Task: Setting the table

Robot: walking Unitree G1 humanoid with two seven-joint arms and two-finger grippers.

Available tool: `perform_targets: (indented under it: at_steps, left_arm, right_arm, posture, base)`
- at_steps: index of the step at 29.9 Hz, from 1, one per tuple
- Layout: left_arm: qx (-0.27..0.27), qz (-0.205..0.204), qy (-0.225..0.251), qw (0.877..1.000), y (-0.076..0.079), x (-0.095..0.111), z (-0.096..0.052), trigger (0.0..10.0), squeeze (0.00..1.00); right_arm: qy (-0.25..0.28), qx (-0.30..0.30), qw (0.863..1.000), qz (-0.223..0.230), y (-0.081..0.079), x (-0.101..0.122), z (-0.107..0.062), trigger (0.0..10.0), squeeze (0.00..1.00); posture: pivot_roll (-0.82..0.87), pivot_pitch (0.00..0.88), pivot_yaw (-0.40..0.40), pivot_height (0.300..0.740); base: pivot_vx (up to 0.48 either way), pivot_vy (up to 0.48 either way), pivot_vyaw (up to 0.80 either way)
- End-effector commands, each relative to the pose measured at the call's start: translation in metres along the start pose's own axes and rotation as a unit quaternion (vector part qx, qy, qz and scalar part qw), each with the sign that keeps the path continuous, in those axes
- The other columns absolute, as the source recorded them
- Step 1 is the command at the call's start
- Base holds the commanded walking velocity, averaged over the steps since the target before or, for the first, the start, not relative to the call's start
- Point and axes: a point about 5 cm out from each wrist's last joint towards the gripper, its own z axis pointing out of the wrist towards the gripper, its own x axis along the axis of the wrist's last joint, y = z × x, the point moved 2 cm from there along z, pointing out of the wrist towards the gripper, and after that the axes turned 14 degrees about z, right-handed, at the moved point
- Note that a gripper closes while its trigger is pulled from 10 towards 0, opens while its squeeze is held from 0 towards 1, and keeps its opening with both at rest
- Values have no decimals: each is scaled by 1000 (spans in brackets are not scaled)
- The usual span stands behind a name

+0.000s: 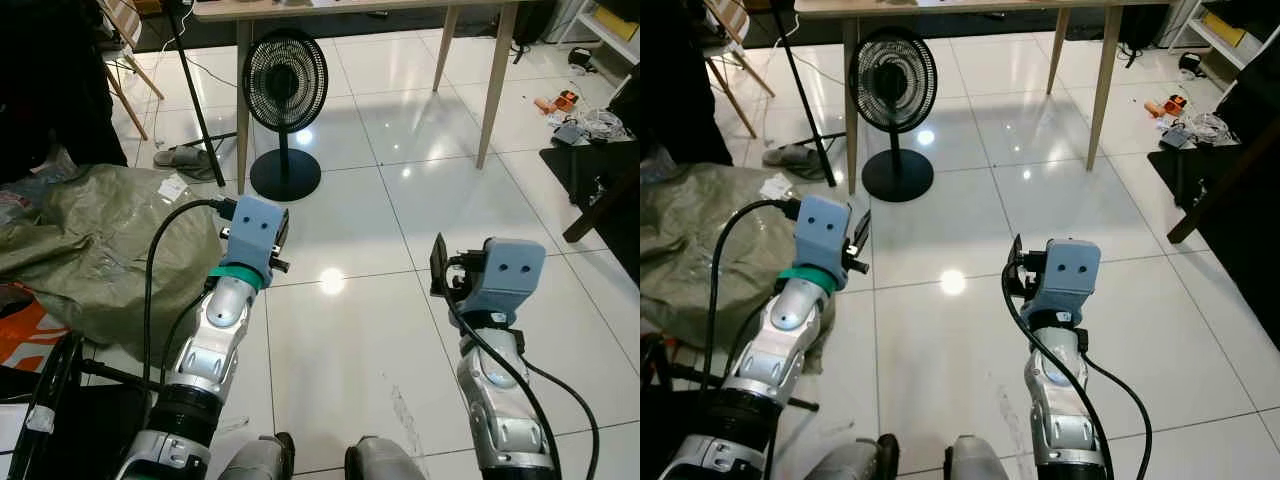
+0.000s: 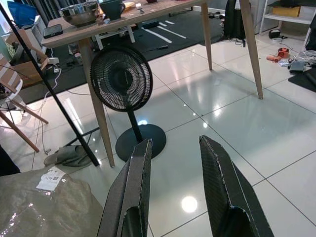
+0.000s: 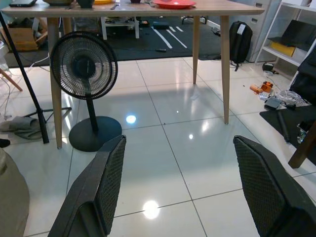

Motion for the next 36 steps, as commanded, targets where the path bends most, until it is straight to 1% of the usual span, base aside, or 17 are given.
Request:
perform_targets:
  at_steps: [1,22,36]
  left_arm:
    - [-3,3,-16,1000,1,-7,-2,10000,0]
    - [0,8,-18,1000,0,-9,-2,10000,0]
    - [4,7,-21,1000,0,-9,-3,10000,0]
  right_arm:
    - [-3,1,1000,-3,-1,-3,0,10000,0]
    - [-2,5,1000,0,-3,-5,3,10000,0]
    - [-4,-3,1000,4,1,-5,4,10000,0]
  posture:
    - [-103,0,61,740]
    - [-81,0,57,740]
    - [-85,0,48,740]
  base:
    - [0,0,0]
    - [0,0,0]
    - [0,0,0]
